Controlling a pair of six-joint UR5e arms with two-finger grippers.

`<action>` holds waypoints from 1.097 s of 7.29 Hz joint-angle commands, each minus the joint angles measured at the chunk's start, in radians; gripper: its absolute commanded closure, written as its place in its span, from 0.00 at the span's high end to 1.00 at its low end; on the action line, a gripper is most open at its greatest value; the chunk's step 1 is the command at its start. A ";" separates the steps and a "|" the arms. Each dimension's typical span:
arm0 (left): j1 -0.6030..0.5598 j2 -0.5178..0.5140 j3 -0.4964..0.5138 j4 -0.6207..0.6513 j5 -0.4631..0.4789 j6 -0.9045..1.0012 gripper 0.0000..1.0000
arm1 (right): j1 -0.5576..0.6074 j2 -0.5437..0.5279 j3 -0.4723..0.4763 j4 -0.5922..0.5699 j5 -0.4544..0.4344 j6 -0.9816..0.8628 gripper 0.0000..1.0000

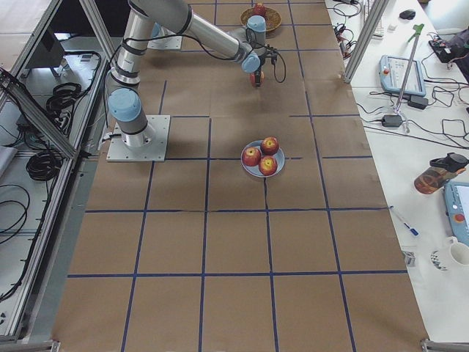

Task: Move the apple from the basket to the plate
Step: 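Lift the striped apple and carry it to the white plate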

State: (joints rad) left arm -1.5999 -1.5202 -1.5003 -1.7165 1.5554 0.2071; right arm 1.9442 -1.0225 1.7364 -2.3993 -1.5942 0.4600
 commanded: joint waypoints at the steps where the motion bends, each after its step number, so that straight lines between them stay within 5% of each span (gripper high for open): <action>1: 0.000 0.000 0.000 0.000 0.000 0.000 0.99 | -0.017 -0.046 -0.012 0.025 0.000 -0.001 0.58; 3: 0.000 0.000 0.000 0.000 0.000 0.000 0.99 | -0.053 -0.187 -0.052 0.229 -0.001 -0.059 0.58; 5: 0.000 0.000 0.000 0.000 0.000 0.002 0.99 | -0.239 -0.310 -0.044 0.371 0.000 -0.317 0.59; 8: 0.000 0.000 0.000 0.000 0.000 0.002 0.99 | -0.552 -0.393 0.038 0.410 0.003 -0.703 0.58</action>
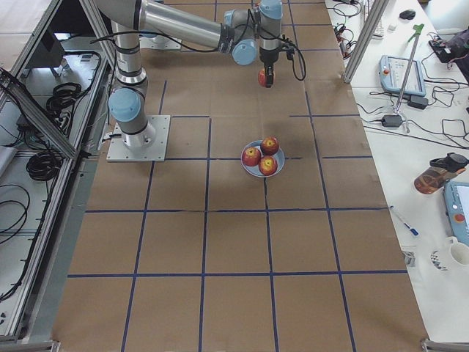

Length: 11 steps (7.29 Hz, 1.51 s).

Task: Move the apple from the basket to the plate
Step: 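Lift the striped apple and carry it to the white plate, then lower the striped apple onto the plate and open the right gripper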

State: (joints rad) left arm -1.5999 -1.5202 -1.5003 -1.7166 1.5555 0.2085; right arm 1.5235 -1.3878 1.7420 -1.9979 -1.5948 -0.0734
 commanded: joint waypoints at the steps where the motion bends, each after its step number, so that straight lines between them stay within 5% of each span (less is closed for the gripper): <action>1: 0.000 0.000 0.000 0.000 0.000 0.000 0.99 | -0.210 -0.037 0.051 0.010 0.004 -0.265 0.58; 4: 0.002 0.000 0.000 0.000 0.002 0.000 0.99 | -0.411 -0.016 0.082 -0.009 0.012 -0.549 0.58; 7: 0.002 0.000 0.000 0.000 0.002 0.002 0.99 | -0.424 0.099 0.103 -0.156 0.047 -0.546 0.58; 11: 0.002 0.000 0.000 0.000 0.002 0.002 0.99 | -0.421 0.121 0.106 -0.182 0.049 -0.548 0.58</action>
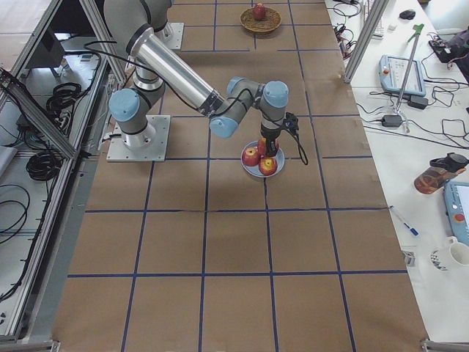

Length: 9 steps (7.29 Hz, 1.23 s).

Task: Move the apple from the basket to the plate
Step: 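Lower the striped apple onto the plate and open the right gripper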

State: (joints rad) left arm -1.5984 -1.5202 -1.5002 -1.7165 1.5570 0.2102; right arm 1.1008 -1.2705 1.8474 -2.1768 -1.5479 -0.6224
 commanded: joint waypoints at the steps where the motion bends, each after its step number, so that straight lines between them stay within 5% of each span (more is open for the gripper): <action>1: 0.000 0.000 0.000 0.000 0.000 0.000 0.99 | 0.005 0.000 0.001 -0.003 0.018 0.004 0.58; 2: 0.000 0.000 0.000 0.000 0.002 0.000 0.99 | 0.005 0.006 0.001 -0.003 0.019 0.003 0.62; 3: 0.000 0.000 0.000 0.000 0.002 0.000 0.99 | 0.005 0.014 0.001 -0.003 0.019 -0.005 0.95; 7: 0.018 0.000 0.000 -0.003 0.002 0.000 0.99 | 0.022 -0.030 -0.048 0.014 0.049 0.004 1.00; 9: 0.018 0.000 0.000 -0.003 0.002 0.000 0.99 | 0.066 -0.096 -0.155 0.182 0.055 0.015 1.00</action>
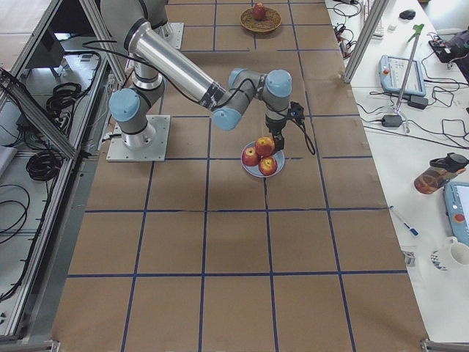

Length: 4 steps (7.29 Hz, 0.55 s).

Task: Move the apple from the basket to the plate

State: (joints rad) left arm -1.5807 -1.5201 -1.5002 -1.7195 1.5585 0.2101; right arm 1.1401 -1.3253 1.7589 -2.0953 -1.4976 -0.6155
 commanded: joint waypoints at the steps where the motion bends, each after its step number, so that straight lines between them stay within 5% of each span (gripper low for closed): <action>1: 0.001 0.000 0.000 0.000 0.000 0.000 0.99 | 0.064 -0.092 -0.109 0.203 -0.001 0.041 1.00; 4: 0.001 0.000 0.000 0.000 0.000 0.000 0.99 | 0.104 -0.155 -0.114 0.296 -0.003 0.155 1.00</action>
State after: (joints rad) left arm -1.5800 -1.5202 -1.5002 -1.7196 1.5585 0.2101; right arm 1.2370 -1.4696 1.6475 -1.8166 -1.4998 -0.4771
